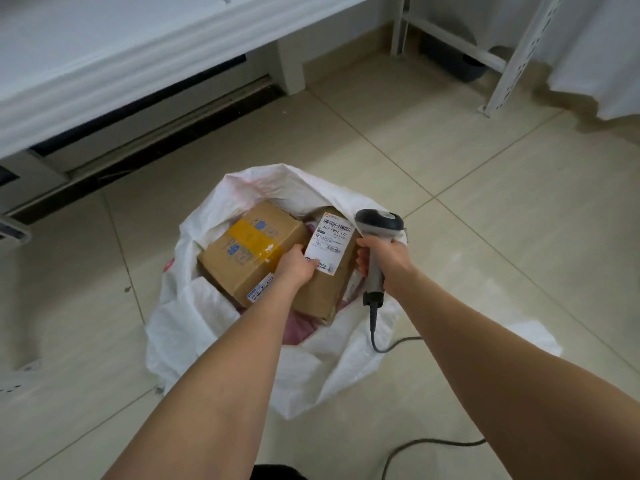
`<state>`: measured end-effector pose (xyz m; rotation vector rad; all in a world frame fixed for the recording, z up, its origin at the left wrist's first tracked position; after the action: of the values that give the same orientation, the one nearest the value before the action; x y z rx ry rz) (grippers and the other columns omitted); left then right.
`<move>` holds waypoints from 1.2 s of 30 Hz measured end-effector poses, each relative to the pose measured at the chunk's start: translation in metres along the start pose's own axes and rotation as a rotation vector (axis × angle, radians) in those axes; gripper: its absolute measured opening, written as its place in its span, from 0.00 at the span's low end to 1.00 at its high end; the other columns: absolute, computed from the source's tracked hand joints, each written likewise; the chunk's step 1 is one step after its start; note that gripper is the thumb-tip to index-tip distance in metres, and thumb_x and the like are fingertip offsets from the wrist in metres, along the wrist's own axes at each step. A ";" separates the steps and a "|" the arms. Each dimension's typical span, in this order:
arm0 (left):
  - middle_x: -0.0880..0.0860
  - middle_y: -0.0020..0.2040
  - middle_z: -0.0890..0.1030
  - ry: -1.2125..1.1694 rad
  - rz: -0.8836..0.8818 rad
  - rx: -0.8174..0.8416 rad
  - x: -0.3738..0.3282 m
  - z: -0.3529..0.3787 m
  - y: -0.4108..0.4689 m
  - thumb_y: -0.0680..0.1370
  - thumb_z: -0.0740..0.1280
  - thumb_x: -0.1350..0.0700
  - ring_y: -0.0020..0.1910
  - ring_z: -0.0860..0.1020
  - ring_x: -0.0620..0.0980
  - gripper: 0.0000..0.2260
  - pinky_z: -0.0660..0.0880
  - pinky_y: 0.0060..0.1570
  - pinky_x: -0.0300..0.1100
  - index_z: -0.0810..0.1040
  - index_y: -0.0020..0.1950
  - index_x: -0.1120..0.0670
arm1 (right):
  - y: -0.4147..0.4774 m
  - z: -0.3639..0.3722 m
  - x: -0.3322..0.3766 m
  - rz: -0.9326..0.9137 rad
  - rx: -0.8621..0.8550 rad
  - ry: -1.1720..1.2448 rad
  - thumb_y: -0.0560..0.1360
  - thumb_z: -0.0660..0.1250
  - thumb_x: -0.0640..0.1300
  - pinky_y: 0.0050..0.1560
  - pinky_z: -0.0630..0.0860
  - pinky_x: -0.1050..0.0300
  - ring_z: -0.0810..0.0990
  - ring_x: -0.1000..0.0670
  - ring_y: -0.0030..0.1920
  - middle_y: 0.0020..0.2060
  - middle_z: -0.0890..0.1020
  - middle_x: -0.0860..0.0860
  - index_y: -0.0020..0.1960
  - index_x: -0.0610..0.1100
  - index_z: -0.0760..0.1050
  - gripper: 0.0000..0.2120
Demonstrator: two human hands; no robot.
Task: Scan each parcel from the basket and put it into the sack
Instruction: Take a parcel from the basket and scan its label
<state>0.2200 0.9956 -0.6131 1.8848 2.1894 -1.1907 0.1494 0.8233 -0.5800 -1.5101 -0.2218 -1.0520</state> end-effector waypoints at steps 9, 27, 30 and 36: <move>0.56 0.62 0.78 0.002 0.042 -0.016 -0.087 -0.064 -0.074 0.79 0.64 0.59 0.58 0.78 0.55 0.15 0.76 0.57 0.46 0.75 0.66 0.55 | -0.110 -0.013 0.068 -0.028 0.004 0.065 0.72 0.64 0.30 0.28 0.69 0.59 0.72 0.48 0.27 0.32 0.75 0.41 0.40 0.36 0.72 0.04; 0.56 0.65 0.76 0.243 0.449 0.124 -0.428 -0.207 -0.384 0.77 0.61 0.60 0.62 0.75 0.56 0.15 0.72 0.61 0.45 0.77 0.63 0.53 | -0.467 -0.161 0.314 -0.080 -0.318 0.374 0.75 0.67 0.35 0.30 0.73 0.61 0.75 0.51 0.28 0.30 0.78 0.44 0.50 0.37 0.72 0.05; 0.55 0.64 0.76 0.305 0.521 0.165 -0.476 -0.206 -0.432 0.77 0.61 0.58 0.59 0.76 0.55 0.15 0.74 0.59 0.46 0.77 0.63 0.52 | -0.520 -0.191 0.338 -0.099 -0.382 0.460 0.75 0.67 0.35 0.31 0.73 0.60 0.76 0.51 0.28 0.29 0.78 0.45 0.52 0.37 0.71 0.07; 0.56 0.64 0.76 0.330 0.633 0.246 -0.558 -0.177 -0.526 0.76 0.63 0.58 0.62 0.75 0.55 0.17 0.72 0.63 0.48 0.75 0.64 0.53 | -0.600 -0.265 0.369 -0.136 -0.519 0.556 0.76 0.68 0.39 0.36 0.74 0.58 0.77 0.50 0.31 0.33 0.80 0.45 0.47 0.41 0.72 0.05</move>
<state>0.0034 0.6331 0.0507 2.7427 1.3746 -1.1059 -0.1685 0.5946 0.0625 -1.5929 0.3711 -1.6827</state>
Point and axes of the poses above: each hand's wrist, its own y-axis towards the middle knuckle, its own z-axis out of the palm, x = y × z, the point moved 6 cm from there along y, towards the middle knuckle
